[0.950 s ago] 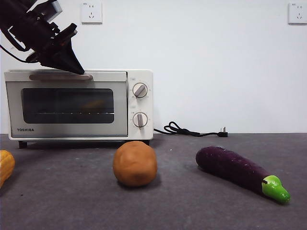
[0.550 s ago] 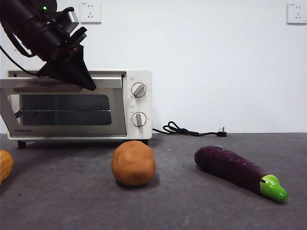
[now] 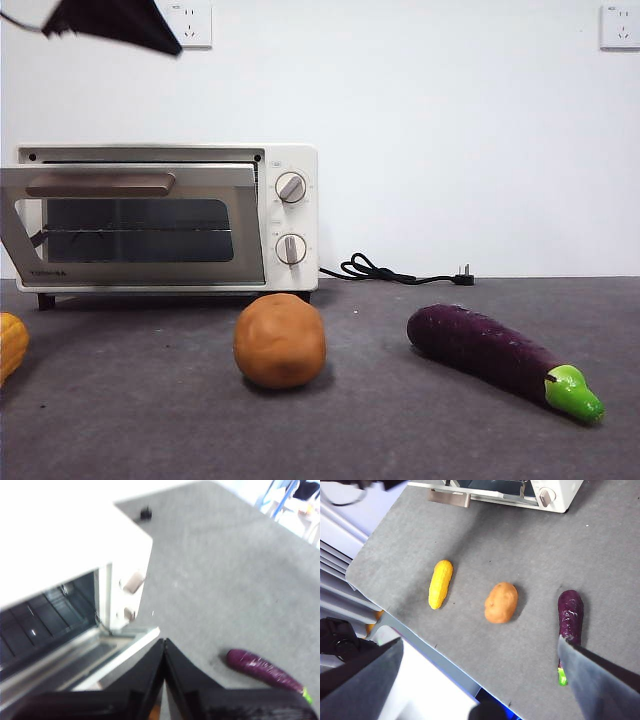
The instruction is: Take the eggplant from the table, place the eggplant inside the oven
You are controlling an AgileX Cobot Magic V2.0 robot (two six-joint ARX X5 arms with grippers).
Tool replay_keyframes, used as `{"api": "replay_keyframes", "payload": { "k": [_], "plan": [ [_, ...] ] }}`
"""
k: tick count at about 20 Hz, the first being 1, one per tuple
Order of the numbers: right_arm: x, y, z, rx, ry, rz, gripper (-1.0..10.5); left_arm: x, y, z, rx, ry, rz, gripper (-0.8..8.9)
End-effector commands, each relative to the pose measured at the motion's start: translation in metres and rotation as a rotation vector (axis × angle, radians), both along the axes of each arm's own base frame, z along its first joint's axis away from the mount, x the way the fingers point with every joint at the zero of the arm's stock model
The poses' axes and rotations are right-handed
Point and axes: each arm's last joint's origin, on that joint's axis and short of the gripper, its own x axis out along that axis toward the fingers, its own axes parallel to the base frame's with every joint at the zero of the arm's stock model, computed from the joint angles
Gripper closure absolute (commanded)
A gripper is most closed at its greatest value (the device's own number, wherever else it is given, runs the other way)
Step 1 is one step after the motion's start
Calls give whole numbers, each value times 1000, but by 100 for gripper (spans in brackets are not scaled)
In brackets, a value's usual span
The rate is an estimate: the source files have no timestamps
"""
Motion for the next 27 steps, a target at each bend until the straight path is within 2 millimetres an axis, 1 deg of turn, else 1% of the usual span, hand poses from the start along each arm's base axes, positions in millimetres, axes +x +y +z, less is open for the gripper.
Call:
{"api": "replay_keyframes", "payload": {
  "k": [1,5,10,15,18,21,23,27],
  "plan": [
    [0,0,1,-2,-14,8,348,-19,3,16,-18,-54,9,819],
    [0,0,1,-3,-16,10,348,-54,11,44,-38,-151,54,819],
    [0,0,1,-5,-18,11,348,-94,22,65,-39,-245,111,819],
    [0,-1,0,-31,-27,-11,348,-123,30,85,-2,-257,193,819],
    [3,-1,-1,-76,-33,-55,348,-142,34,104,-5,-290,210,819],
    [15,1,-8,-123,17,-82,348,-161,40,124,26,-338,319,819],
    [28,6,-15,-150,73,-72,348,-176,44,136,38,-359,369,819],
    [58,25,-36,-241,182,-43,349,-197,49,148,37,-397,404,819]
  ]
}}
